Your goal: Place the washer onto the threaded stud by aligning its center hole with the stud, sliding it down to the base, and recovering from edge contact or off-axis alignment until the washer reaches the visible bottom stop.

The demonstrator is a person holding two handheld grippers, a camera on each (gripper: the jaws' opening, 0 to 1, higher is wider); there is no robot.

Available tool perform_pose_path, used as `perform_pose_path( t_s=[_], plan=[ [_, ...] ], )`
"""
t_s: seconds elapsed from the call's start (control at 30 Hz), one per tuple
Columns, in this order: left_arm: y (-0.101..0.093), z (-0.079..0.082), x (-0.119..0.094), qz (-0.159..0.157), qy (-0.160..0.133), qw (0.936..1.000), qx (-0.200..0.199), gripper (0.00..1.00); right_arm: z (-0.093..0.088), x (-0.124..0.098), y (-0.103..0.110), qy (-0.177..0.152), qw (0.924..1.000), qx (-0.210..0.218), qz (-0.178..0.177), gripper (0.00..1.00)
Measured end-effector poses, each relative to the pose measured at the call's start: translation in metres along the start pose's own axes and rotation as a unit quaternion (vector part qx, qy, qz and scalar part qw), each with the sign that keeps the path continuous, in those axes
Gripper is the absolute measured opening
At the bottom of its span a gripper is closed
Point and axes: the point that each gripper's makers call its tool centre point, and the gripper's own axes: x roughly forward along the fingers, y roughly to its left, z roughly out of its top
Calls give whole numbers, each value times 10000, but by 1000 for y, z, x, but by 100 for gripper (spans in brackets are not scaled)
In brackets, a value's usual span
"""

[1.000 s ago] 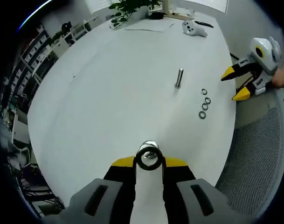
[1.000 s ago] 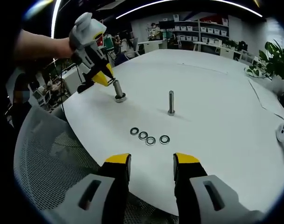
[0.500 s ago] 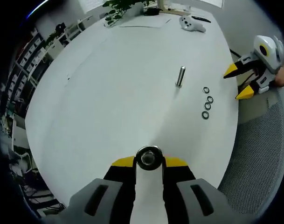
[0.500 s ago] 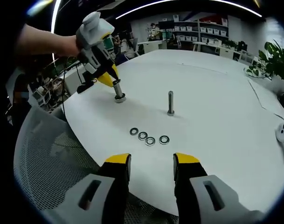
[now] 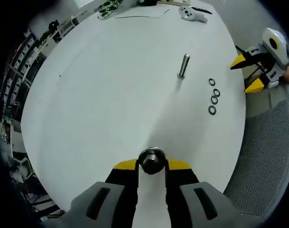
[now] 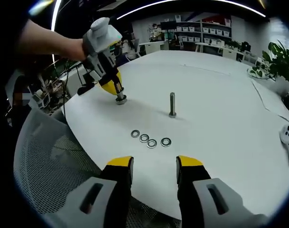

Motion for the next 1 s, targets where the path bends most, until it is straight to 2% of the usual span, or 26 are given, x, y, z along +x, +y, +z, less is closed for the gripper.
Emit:
perform_pose_path(
  t_s=[0.53, 1.0],
  plan=[
    [0, -4, 15, -48, 148, 9999, 60, 19, -1, 0, -1, 27, 10000, 15, -28, 39],
    [-2, -6, 18, -196, 63, 9998, -67, 20, -3, 1, 1, 93, 9999, -52, -1, 39]
  ],
)
